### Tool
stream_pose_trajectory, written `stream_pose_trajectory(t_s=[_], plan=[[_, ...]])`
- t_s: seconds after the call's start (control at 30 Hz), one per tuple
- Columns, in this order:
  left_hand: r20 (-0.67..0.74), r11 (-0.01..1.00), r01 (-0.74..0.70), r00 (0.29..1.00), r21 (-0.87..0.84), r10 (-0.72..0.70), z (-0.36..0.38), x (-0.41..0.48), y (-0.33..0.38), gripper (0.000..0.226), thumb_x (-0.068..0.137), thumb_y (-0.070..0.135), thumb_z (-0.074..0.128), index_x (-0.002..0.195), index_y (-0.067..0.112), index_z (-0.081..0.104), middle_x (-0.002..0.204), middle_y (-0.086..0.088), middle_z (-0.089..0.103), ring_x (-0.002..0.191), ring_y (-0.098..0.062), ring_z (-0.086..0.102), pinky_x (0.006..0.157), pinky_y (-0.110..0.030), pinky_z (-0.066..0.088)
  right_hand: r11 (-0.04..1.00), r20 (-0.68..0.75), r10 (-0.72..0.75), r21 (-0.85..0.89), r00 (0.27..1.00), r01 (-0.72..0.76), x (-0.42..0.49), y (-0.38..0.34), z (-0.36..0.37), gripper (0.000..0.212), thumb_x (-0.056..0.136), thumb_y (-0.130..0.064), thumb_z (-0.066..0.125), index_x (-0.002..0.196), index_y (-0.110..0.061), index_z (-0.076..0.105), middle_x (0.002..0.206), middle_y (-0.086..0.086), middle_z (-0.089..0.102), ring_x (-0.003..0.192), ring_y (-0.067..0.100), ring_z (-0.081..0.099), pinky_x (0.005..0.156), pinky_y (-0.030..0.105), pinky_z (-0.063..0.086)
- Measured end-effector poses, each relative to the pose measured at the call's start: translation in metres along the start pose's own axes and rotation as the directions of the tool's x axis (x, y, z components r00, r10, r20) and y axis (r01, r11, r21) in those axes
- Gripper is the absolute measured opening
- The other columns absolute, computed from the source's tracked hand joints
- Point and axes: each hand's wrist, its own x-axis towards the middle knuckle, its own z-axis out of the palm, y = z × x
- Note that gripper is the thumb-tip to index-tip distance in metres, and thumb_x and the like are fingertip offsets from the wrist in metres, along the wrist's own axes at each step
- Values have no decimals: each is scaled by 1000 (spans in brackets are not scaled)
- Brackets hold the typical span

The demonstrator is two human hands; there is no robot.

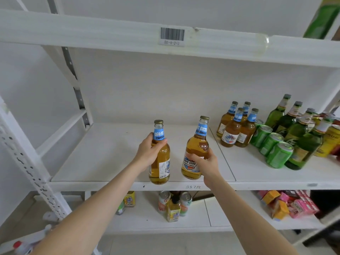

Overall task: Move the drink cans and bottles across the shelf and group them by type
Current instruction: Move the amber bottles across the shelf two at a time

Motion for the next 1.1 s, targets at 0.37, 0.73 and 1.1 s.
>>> stream_pose_trajectory(t_s=[0.37,0.73,1.1], plan=[[71,997,-70,995,19,68,98,63,21,30,93,40,62,119,26,55,110,5,64,104,-11,59,79,-24,45,998,-56,-2,62,998,6,66,2,-90,54,68,-22,86,114,-33,59,107,-5,69,96,17,66,65,29,51],[82,999,-47,996,9,46,223,81,42,34,92,42,61,123,31,51,111,10,61,105,-9,58,73,-16,45,996,-52,31,81,998,-27,112,0,-207,58,65,-20,88,116,-28,61,105,-3,72,94,19,69,66,31,53],[-30,999,-24,999,28,25,318,86,57,43,93,41,61,132,25,50,115,8,60,106,-10,57,71,-12,43,1000,47,15,26,999,-16,157,3,-281,54,62,-15,90,107,-30,65,99,-2,75,93,22,71,82,43,58]])
